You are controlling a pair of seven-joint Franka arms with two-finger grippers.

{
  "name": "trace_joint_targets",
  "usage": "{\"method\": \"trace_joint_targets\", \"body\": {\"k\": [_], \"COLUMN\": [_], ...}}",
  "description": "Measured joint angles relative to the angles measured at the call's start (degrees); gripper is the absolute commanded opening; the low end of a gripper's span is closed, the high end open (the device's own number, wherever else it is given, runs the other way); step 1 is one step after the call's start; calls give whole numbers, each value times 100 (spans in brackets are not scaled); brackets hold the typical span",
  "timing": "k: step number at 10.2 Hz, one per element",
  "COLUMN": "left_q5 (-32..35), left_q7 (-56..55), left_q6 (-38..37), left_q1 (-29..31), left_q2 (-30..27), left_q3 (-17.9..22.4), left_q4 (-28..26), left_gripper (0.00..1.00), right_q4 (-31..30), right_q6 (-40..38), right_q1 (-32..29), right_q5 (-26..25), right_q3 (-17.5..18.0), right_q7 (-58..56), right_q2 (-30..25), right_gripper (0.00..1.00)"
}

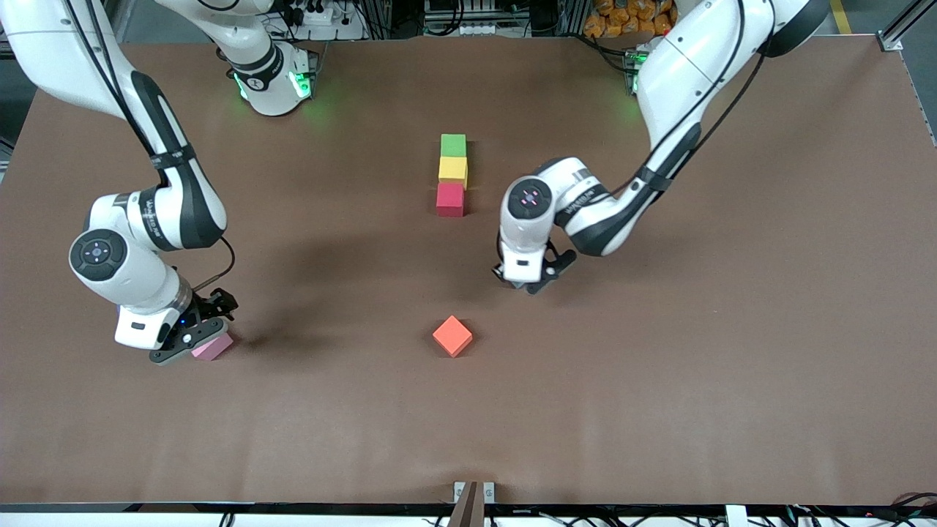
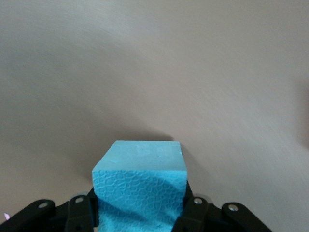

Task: Arrange blocks into number 1
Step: 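Grasp the light pink cube with the right gripper while the left gripper carries cyan, then place the cyan cube below red while the right gripper carries pink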

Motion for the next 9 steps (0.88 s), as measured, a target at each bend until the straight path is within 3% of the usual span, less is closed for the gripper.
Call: {"method": "trace_joint_targets", "body": {"k": [4,9], "left_q5": [346,-271], "left_q7": [728,1925], "left_q6": [1,-6], "left_q1": [-928,-1220], "left_q2": [12,386], "left_q3": [10,26], "left_q4": [378,684], "left_gripper": [0,0], "right_q4": [53,336], "right_q6": [176,188], "right_q1": [-130,-131], "right_q5": [350,669], "right_q3": [-105,-233], "right_q7": [-844,-1910], "right_q2": [349,602], "right_gripper": [100,100]}}
